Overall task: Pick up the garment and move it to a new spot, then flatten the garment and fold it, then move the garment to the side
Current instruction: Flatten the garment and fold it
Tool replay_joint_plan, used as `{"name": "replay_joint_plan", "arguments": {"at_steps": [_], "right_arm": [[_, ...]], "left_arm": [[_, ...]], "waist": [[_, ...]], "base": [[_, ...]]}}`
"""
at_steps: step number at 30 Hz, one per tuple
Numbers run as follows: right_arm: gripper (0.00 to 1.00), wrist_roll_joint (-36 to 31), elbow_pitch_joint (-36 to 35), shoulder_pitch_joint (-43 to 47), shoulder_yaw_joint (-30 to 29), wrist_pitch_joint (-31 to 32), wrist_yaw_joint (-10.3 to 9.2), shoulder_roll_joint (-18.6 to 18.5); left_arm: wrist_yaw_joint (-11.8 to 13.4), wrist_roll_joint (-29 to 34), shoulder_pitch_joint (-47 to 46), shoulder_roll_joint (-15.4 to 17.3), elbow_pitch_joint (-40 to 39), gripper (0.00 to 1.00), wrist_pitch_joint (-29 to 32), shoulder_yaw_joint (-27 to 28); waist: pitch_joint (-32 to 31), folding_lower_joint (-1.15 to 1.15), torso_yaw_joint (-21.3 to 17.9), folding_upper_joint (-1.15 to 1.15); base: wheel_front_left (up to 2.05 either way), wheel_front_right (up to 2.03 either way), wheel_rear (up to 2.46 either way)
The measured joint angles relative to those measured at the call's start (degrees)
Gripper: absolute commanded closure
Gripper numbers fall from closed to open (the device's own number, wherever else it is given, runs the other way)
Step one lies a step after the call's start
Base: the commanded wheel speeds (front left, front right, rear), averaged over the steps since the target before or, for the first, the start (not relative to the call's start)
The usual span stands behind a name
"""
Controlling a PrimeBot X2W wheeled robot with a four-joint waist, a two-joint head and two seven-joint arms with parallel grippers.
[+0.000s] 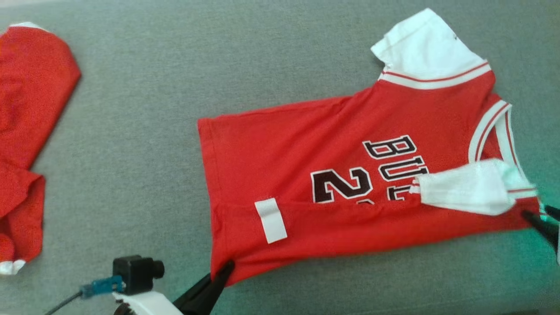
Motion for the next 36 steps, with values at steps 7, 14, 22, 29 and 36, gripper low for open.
{"name": "replay_joint_plan", "arguments": {"at_steps": [7,14,22,29,36], "right_arm": [[0.00,-0.03,-4.37,0.83,-2.09,-1.69,0.00,-0.18],[0.00,-1.46,-5.93,-11.13,-3.20,-3.49,-0.01,0.11],[0.00,-11.35,2.97,-31.93,1.38,-7.09,0.00,3.82],[0.00,-17.42,16.03,-43.50,3.27,-13.71,-0.01,6.38],[0.00,-19.38,26.68,-46.99,4.58,-16.41,-0.01,7.64]], "left_arm": [[1.57,3.05,-0.03,-0.65,3.30,0.00,-2.29,-0.10],[4.92,7.01,-2.86,2.38,3.52,0.00,-3.00,3.07],[5.94,15.29,-25.25,-5.69,11.92,0.00,1.54,1.69],[2.87,18.07,-34.69,-13.60,21.93,0.00,3.93,-2.02],[0.38,18.08,-38.94,-17.61,25.46,0.00,3.78,-3.13]], "waist": [[-1.89,-0.01,0.32,0.00],[-0.34,0.00,0.20,0.00],[6.17,0.02,2.89,-0.01],[11.51,0.02,7.46,-0.01],[14.18,0.01,11.05,-0.01]], "base": [[0.00,0.00,0.00],[0.00,0.00,0.00],[0.00,0.00,0.00],[0.00,0.00,0.00],[0.00,0.00,0.00]]}}
